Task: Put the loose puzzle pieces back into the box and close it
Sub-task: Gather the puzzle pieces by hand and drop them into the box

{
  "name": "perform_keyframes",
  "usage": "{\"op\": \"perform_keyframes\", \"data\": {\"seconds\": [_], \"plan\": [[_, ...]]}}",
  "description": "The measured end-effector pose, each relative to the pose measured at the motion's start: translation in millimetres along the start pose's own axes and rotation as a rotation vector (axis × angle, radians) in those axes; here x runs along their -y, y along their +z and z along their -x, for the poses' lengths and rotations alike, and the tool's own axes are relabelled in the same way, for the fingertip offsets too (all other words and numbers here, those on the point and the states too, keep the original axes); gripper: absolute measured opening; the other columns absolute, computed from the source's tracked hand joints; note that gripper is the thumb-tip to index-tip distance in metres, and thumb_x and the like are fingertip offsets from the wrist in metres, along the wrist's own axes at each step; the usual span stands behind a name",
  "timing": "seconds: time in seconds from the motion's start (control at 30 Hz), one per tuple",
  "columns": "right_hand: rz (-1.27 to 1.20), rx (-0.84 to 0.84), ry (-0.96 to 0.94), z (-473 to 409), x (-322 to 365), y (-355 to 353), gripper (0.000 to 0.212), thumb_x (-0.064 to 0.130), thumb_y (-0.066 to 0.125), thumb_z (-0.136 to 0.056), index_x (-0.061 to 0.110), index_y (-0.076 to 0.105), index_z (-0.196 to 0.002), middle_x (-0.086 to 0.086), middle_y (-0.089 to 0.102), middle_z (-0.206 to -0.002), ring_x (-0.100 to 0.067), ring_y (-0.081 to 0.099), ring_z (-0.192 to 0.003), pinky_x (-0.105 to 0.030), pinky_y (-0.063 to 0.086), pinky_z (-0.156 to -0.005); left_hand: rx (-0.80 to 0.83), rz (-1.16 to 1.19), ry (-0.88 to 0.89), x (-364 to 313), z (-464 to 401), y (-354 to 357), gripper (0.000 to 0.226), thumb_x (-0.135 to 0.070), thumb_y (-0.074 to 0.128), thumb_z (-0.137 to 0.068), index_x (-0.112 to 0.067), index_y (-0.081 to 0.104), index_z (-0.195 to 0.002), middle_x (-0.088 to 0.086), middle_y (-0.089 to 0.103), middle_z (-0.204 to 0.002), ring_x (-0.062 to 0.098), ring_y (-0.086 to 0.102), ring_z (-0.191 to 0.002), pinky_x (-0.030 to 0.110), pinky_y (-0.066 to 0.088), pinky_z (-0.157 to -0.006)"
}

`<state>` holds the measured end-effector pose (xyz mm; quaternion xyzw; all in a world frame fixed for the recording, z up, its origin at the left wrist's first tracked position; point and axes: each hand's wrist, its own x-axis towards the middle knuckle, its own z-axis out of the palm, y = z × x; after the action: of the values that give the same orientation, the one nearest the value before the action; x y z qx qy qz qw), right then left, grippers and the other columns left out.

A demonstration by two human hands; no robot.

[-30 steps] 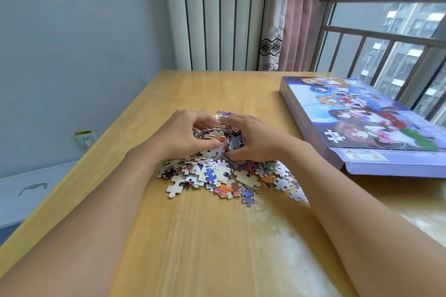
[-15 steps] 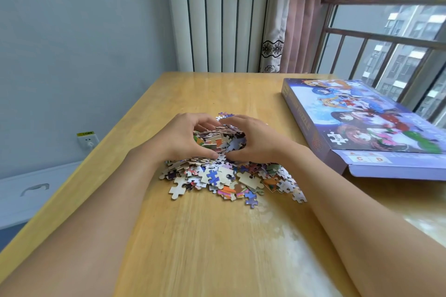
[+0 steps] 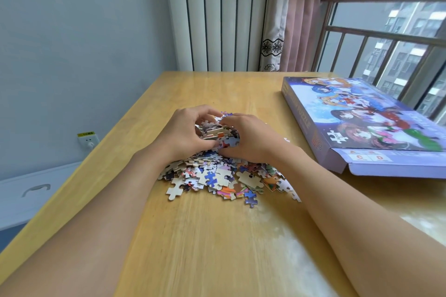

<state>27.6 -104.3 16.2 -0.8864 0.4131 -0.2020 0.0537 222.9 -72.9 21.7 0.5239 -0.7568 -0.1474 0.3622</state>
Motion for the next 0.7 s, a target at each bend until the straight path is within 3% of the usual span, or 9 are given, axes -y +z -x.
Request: {"op": "perform_keyframes", "data": {"seconds": [0.13,0.3,0.5,0.7], "plan": [[-0.007,0.019,0.033,-1.6,3.9,4.2,0.08,0.049,0.076,-0.075,0.026,0.042,-0.144,0.003,0.061,-0.133,-0.021,0.056,-0.121,-0.044,0.054,-0.09,-0.014,0.031,0.003,-3.0,-0.2,0.7,0.07,-0.013,0.093,-0.064,-0.032,0.062,-0.124,-0.013,0.067,-0.102,0.006,0.065,-0.087,0.027,0.059,-0.075],[0.026,-0.045,0.04,-2.4,4.2,4.5,0.043,0.046,0.072,-0.079,0.023,0.064,-0.115,0.005,0.069,-0.1,-0.024,0.062,-0.093,-0.044,0.056,-0.072,-0.035,0.061,-0.002,-2.5,-0.7,1.3,0.08,-0.015,0.096,-0.061,-0.032,0.057,-0.129,-0.013,0.065,-0.106,0.01,0.067,-0.093,0.029,0.059,-0.082],[-0.034,-0.102,0.055,-1.6,5.6,-0.9,0.025,0.031,0.07,-0.077,0.021,0.066,-0.1,0.002,0.069,-0.081,-0.023,0.062,-0.073,-0.045,0.055,-0.063,-0.057,0.052,-0.007,-4.9,0.4,1.3,0.069,-0.021,0.096,-0.061,-0.036,0.063,-0.119,-0.011,0.068,-0.105,0.005,0.067,-0.099,0.032,0.058,-0.088],[-0.13,-0.219,0.086,2.6,4.7,-8.6,0.02,0.02,0.07,-0.077,0.021,0.068,-0.097,0.005,0.069,-0.08,-0.02,0.062,-0.072,-0.043,0.055,-0.063,-0.079,0.096,-0.025,-6.6,-0.3,1.6,0.06,-0.022,0.095,-0.062,-0.032,0.068,-0.114,-0.012,0.071,-0.102,0.003,0.068,-0.093,0.032,0.059,-0.085]]}}
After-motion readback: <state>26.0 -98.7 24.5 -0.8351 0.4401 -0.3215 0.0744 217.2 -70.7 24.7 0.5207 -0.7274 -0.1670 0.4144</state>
